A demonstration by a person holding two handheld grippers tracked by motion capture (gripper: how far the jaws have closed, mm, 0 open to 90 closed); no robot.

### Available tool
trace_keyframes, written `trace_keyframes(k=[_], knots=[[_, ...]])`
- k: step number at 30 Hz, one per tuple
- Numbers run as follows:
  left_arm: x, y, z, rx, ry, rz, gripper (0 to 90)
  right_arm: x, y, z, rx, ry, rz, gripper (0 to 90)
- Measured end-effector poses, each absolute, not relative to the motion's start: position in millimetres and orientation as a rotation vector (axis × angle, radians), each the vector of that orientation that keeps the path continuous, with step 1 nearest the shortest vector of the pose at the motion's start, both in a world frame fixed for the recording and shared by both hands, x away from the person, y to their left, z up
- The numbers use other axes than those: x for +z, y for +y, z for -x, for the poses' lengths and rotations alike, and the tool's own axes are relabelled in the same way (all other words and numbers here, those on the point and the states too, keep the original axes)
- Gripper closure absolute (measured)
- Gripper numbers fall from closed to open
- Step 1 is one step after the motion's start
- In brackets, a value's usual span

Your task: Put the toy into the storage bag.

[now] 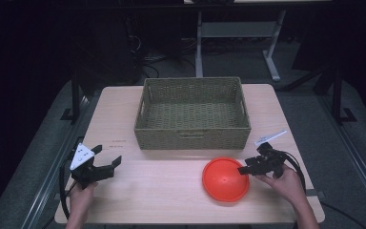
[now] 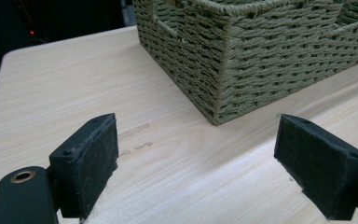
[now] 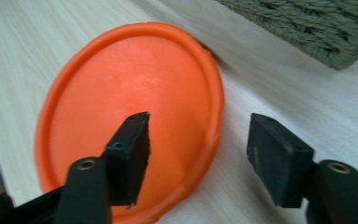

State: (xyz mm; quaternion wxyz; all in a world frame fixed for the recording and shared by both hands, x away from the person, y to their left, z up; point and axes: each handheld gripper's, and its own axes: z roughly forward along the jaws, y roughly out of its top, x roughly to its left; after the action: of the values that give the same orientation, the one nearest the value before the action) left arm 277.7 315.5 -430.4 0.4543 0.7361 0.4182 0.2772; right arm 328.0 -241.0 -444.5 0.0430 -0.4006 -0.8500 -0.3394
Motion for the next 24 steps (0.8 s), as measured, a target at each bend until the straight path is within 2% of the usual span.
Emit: trace_keyframes(k=[2, 9, 24], knots=[[-431.1, 314.3, -278.1, 0.691, 1.035, -1.822, 13.0, -448.2, -240.6, -330.0, -0.996, -2.596, 1.229, 47.3], [-431.3, 311.6, -278.4, 0.699, 1.021, -1.856, 13.0, -450.8, -238.1, -331.4, -0.969, -2.591, 1.212, 52.3], [-430.6, 310.0, -277.9, 0.706, 1.008, -1.866, 13.0, -455.5, -234.1, -333.0, -0.943, -2.571, 1.188, 52.6]])
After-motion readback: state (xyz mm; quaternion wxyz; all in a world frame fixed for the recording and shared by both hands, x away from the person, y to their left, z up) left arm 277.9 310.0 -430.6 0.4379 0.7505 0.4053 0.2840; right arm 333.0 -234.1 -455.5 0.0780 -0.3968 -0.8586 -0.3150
